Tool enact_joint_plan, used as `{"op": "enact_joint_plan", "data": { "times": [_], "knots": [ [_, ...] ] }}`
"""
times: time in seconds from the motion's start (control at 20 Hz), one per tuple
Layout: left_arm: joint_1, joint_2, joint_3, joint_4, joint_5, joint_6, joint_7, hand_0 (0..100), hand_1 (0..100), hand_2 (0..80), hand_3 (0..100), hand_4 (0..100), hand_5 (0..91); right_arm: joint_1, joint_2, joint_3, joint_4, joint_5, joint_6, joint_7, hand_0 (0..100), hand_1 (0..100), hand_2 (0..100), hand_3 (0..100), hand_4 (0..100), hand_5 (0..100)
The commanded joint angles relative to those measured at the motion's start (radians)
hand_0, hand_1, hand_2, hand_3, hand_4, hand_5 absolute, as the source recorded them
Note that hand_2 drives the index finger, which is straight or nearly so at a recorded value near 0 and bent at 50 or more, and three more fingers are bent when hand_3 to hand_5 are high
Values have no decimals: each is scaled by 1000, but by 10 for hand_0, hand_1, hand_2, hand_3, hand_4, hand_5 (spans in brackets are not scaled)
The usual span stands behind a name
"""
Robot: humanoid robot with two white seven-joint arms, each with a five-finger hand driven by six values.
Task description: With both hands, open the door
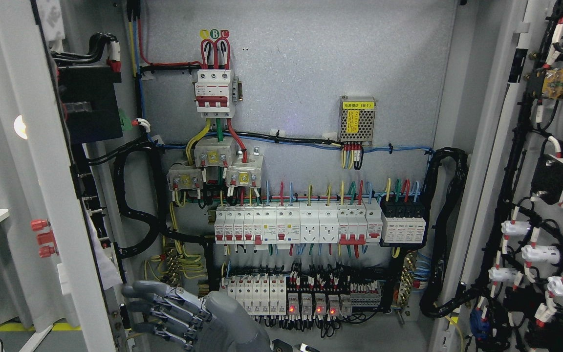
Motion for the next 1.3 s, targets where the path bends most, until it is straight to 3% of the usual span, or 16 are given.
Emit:
{"op": "enact_joint_plan", "data": {
  "times": [0.0,0.7,0.95,1.25],
  "knots": [
    [-1,29,0,-6,0,0,0,296,0,27,28,38,0,-33,0,122,28,-10,2,-11,218,0,0,0,0,0],
    [-10,32,0,-5,0,0,0,296,0,28,27,38,0,-102,0,169,43,-11,4,-14,219,0,0,0,0,0],
    [-13,31,-2,-5,0,1,0,296,0,28,27,37,0,-147,0,188,100,-16,1,-51,219,0,0,0,0,0],
    [-15,32,-2,-5,-2,1,0,296,0,27,27,37,0,-170,0,277,102,-55,1,-51,219,0,0,0,0,0]
  ]
}}
